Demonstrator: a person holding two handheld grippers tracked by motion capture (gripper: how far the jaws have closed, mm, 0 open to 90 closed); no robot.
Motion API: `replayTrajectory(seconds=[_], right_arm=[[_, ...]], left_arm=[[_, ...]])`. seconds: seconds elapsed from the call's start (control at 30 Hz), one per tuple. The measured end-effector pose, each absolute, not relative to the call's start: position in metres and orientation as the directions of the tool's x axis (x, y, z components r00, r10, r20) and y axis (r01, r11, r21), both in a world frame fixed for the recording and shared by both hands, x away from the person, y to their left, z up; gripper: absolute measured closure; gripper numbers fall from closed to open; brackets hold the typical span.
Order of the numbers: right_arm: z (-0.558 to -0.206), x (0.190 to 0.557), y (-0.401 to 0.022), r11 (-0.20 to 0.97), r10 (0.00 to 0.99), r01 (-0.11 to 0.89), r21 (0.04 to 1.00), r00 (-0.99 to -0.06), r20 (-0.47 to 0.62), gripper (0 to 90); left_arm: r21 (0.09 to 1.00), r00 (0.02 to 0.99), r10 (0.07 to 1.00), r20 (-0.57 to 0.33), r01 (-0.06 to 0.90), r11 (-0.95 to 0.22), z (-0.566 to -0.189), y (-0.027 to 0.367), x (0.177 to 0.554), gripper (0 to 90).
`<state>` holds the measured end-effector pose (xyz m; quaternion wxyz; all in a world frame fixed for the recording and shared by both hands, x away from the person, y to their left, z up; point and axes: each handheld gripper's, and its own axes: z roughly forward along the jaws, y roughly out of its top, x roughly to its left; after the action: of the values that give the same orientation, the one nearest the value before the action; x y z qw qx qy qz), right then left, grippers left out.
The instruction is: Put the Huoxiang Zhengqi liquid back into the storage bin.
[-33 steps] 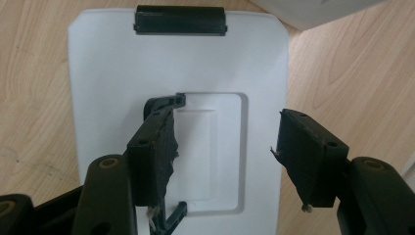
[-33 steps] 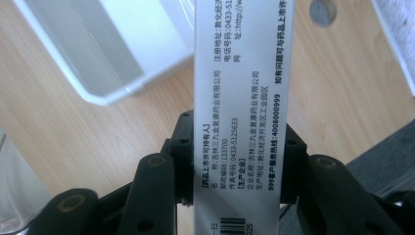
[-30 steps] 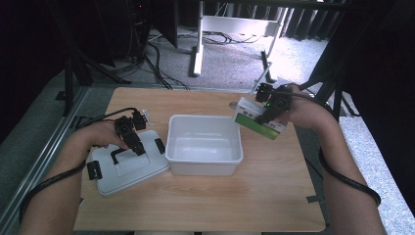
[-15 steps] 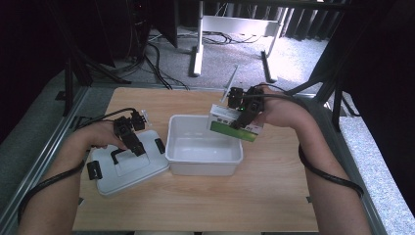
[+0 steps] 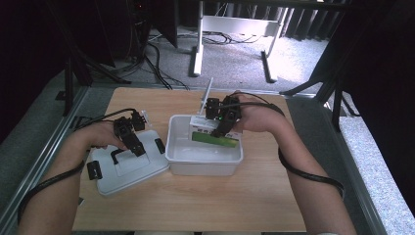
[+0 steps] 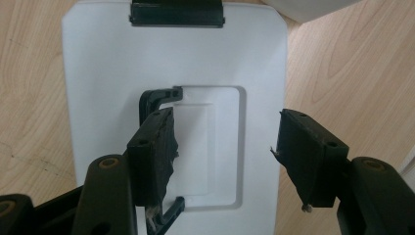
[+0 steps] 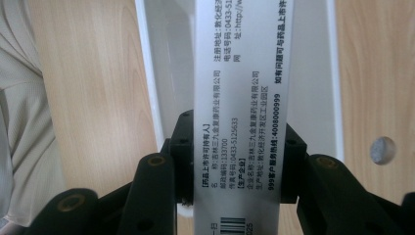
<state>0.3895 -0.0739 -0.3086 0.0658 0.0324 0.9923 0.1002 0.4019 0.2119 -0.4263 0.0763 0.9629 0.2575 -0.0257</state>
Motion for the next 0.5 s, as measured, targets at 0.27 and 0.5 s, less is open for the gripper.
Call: replayTrajectory(seconds=[0.27,0.5], right_arm=[[-0.329,0.389,-0.06,0.982,0.055,0.033,0.184,-0.991,-0.119,62.4],[-0.342,0.391,-0.053,0.985,0.051,0.031,0.167,-0.992,-0.117,62.3]], left_arm=[[0.134,0.866,0.491,-0.09,0.499,-0.856,-0.428,0.212,0.401,40.0],[0.128,0.864,0.494,-0.092,0.503,-0.855,-0.43,0.213,0.401,40.0]])
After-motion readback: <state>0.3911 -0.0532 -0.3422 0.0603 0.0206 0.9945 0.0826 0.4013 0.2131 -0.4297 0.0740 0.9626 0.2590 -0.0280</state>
